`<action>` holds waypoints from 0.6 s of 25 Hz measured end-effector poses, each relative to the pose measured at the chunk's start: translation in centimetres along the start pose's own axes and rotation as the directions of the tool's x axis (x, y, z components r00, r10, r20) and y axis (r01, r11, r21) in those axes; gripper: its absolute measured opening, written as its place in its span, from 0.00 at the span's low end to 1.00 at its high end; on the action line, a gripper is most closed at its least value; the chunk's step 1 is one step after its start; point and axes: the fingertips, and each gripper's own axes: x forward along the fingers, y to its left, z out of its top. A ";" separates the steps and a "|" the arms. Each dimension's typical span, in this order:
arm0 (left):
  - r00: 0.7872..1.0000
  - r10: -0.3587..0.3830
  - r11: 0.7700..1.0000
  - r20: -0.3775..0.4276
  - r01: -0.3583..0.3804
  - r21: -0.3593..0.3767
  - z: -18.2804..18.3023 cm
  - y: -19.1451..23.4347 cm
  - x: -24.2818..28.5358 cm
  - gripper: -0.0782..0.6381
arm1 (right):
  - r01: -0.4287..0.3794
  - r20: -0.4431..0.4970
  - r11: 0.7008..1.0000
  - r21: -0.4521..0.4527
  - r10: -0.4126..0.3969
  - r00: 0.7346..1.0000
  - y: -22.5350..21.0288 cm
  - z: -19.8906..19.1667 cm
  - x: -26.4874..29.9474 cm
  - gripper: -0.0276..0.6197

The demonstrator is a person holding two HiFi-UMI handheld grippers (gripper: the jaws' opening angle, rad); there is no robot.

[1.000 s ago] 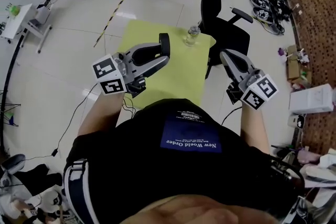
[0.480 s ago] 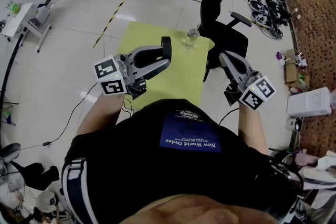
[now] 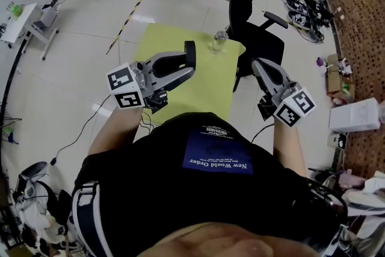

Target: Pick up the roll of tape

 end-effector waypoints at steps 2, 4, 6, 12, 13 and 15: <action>1.000 -0.001 1.000 0.002 0.001 0.002 0.0 -0.1 -0.1 0.30 | -0.003 -0.001 1.000 -0.001 0.003 1.000 0.2 0.0 0.0 0.02; 1.000 -0.003 1.000 0.003 0.003 0.003 0.0 -0.3 -0.1 0.30 | -0.006 -0.001 1.000 -0.002 0.006 1.000 0.3 0.0 -0.1 0.02; 1.000 -0.004 1.000 0.004 0.004 0.004 0.0 -0.6 -0.2 0.30 | -0.009 0.001 1.000 -0.003 0.009 1.000 0.5 0.0 -0.2 0.02; 1.000 -0.005 1.000 0.000 0.005 0.003 0.2 -0.6 -0.2 0.30 | -0.018 0.002 1.000 -0.001 0.018 1.000 0.7 0.3 0.0 0.02; 1.000 -0.005 1.000 -0.001 0.005 0.003 0.3 -0.5 -0.2 0.30 | -0.019 0.002 1.000 0.000 0.019 1.000 0.7 0.4 0.1 0.02; 1.000 -0.007 1.000 -0.003 0.007 0.004 0.4 -0.5 -0.1 0.30 | -0.021 0.003 1.000 0.001 0.021 1.000 0.7 0.5 0.2 0.02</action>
